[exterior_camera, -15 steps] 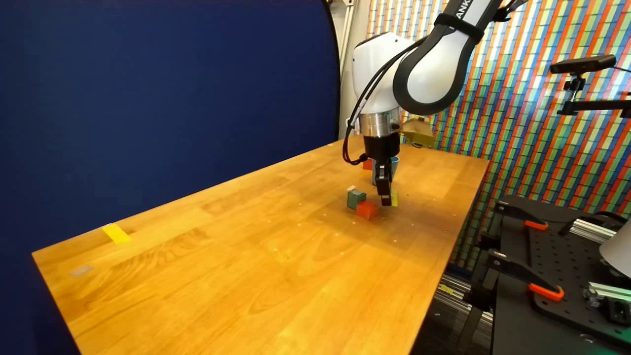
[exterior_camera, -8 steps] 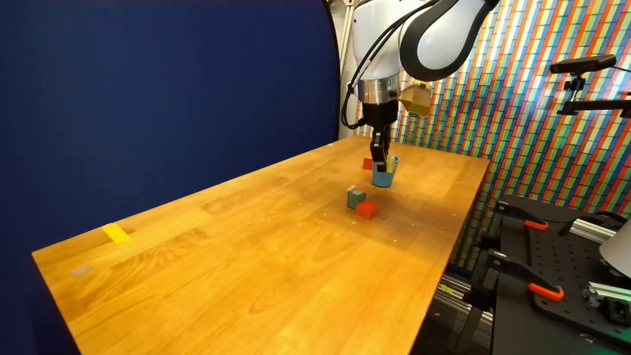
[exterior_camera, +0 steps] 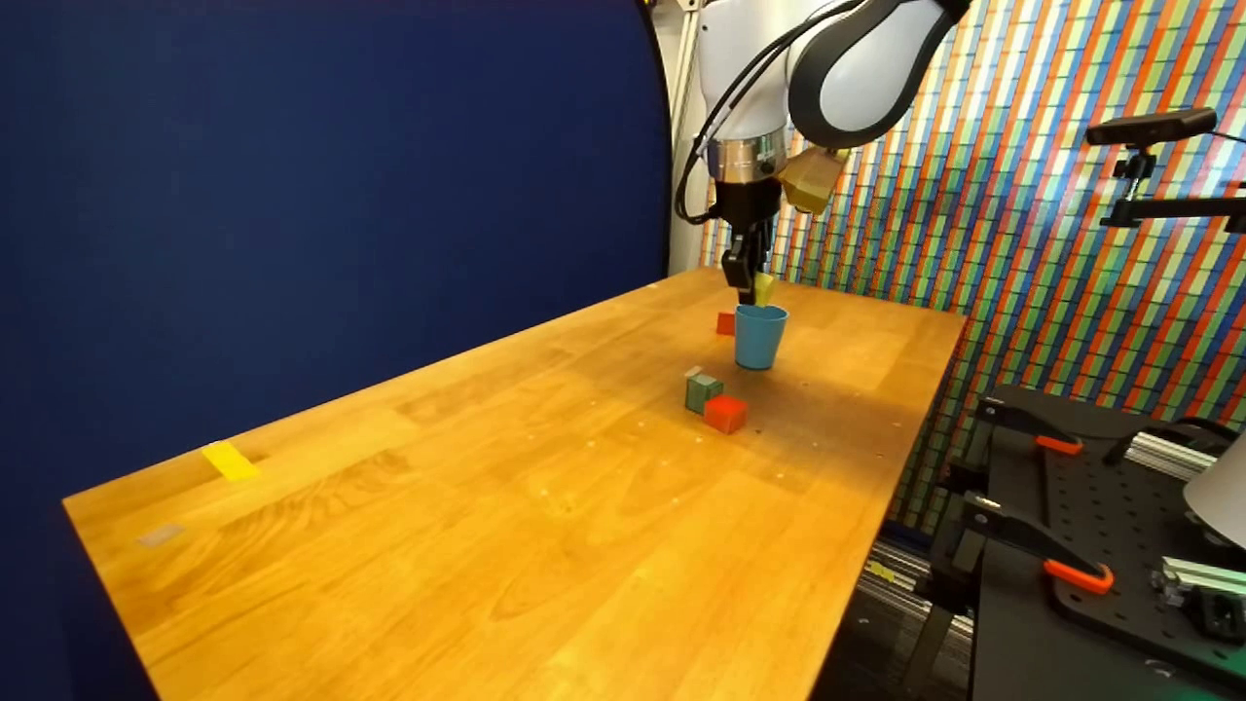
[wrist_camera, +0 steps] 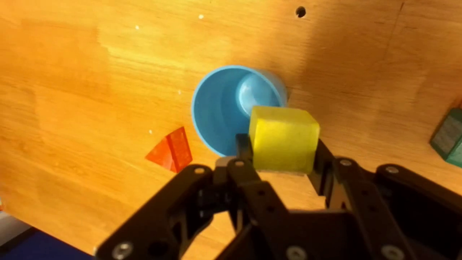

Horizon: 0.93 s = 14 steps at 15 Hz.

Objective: Put the yellow block in the cup

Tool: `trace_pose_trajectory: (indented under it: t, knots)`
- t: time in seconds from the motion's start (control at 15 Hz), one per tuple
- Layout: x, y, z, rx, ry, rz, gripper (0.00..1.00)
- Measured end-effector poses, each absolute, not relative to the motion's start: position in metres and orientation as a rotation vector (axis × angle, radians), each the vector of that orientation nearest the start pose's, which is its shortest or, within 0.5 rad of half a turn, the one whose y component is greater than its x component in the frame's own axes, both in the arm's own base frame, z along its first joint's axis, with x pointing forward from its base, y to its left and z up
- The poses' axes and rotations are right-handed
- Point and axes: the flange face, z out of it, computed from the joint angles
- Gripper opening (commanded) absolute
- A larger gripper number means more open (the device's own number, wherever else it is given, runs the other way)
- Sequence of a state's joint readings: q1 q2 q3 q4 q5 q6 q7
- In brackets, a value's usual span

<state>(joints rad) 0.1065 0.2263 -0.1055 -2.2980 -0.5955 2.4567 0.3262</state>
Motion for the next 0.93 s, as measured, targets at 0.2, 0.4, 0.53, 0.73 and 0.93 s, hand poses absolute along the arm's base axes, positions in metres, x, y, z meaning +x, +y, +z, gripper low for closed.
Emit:
trace_pose_trajectory:
  t: [0.2, 0.4, 0.53, 0.73, 0.93]
  knots:
    - [0.527, -0.015, 0.243, -3.537, -0.219, 0.008, 0.15]
    - [0.532, -0.026, 0.240, -3.551, -0.173, 0.007, 0.66]
    - [0.535, -0.030, 0.238, -3.556, -0.141, 0.006, 0.79]
    - [0.537, -0.032, 0.233, -3.559, -0.138, 0.020, 1.00]
    - [0.533, -0.034, 0.227, -3.528, -0.116, 0.064, 1.00]
